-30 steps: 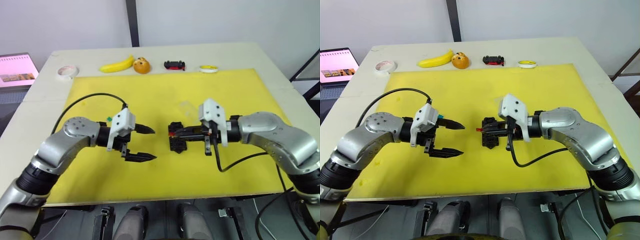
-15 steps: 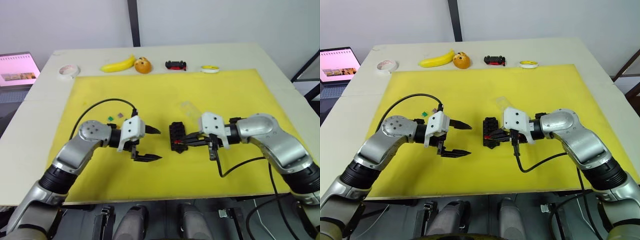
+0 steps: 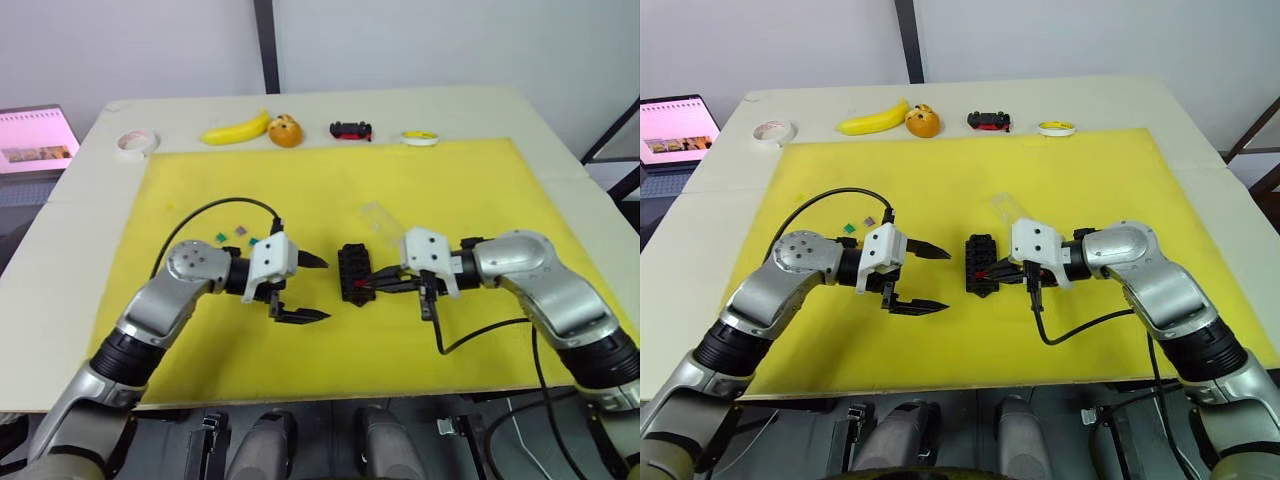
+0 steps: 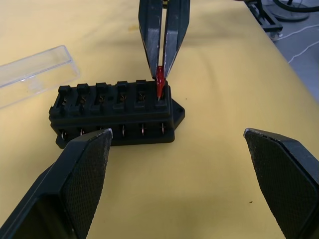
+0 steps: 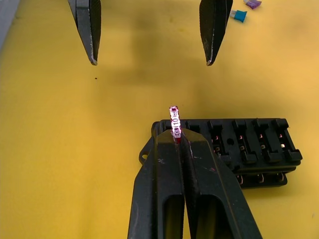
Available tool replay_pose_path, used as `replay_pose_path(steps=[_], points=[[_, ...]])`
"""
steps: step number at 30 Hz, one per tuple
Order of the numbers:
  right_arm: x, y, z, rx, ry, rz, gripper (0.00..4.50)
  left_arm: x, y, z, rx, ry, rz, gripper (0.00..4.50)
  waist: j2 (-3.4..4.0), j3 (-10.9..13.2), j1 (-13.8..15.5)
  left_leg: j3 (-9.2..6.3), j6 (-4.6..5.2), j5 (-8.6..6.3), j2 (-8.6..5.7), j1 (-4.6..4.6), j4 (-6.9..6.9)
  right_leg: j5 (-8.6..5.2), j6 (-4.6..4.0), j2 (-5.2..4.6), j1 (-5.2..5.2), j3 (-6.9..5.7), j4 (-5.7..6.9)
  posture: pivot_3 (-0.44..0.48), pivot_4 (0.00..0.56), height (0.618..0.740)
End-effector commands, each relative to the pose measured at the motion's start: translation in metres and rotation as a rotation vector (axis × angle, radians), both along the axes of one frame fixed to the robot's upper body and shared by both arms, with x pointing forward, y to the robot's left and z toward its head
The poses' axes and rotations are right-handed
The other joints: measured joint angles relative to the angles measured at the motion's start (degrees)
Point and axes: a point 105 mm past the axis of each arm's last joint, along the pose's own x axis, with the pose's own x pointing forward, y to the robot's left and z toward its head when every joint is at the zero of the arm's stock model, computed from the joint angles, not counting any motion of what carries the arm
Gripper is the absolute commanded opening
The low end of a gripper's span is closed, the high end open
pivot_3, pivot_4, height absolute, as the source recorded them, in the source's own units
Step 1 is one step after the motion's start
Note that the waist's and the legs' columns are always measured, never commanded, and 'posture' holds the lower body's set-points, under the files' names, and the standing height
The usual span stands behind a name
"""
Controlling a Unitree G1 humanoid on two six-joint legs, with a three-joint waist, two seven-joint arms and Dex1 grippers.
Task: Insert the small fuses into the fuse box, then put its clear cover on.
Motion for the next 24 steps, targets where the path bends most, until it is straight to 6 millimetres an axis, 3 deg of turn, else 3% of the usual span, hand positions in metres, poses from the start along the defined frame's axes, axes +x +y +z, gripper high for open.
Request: replay_pose_path(steps=[1,24], points=[[0.0002,-0.0002,0.0077,0.011,-0.039,0.008,0.00,-0.0004,-0.0019,0.0111,-0.014,-0.051,-0.015,4.46,0.00,0.0,0.0,0.00,0.00,0.00,0.00,-0.01,0.06,0.00,0.00,0.00,0.00,0.00,0.02,0.000,0.150,0.740],[0.0015,-0.0054,0.0138,0.000,-0.044,0.012,0.00,-0.0003,-0.0043,0.0123,-0.024,-0.052,-0.011,4.46,0.01,0.0,0.0,-0.01,0.01,-0.01,-0.01,-0.11,0.32,0.01,0.01,0.00,0.02,-0.03,0.07,0.000,0.150,0.740]])
